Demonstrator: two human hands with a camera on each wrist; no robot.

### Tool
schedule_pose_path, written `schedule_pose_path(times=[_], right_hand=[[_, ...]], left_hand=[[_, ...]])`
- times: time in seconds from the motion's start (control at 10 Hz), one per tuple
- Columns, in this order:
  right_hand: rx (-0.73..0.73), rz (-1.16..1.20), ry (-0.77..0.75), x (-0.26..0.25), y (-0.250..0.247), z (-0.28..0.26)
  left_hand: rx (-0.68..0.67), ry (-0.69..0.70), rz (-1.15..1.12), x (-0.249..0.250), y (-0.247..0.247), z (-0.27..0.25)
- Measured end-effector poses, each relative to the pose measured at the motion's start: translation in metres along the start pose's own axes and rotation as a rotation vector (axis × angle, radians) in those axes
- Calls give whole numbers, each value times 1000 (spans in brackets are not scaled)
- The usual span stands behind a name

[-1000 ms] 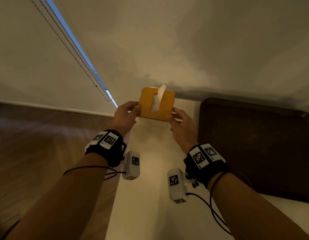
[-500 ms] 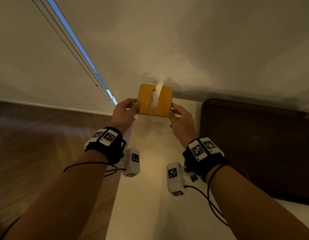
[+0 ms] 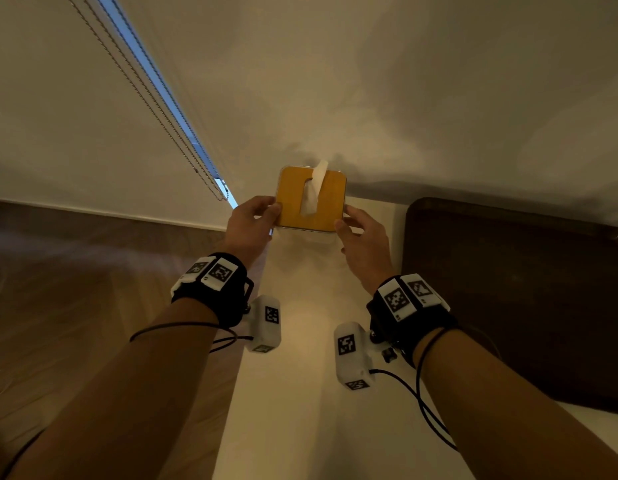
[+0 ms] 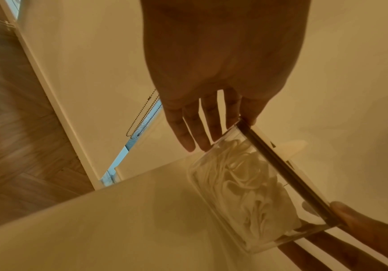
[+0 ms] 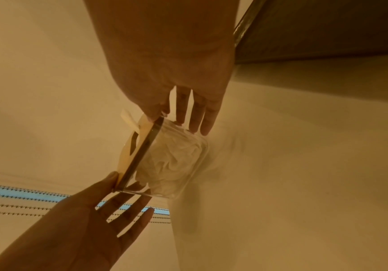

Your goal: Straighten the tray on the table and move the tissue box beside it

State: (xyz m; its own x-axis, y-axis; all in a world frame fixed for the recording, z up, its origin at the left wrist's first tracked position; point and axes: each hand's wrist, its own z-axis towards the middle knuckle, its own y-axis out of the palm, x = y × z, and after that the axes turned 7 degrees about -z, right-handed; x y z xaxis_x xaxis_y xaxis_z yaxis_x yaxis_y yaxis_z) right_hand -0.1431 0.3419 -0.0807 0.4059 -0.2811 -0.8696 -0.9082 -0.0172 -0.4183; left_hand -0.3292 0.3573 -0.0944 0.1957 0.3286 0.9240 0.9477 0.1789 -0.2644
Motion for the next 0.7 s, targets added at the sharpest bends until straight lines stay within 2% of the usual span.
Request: schedule_pose_path(times=[0.5,0.6,0.7], right_hand=[[8,-20,8,1,-1,0],[42,-33,56,10,0,-2],[115,60,128,24,-5,-11]], left_hand=[[-29,-24,-27,6,-1,-5],[-7,-16,-62,9,1,-8],[138,-97,-201,8,-7,-10]])
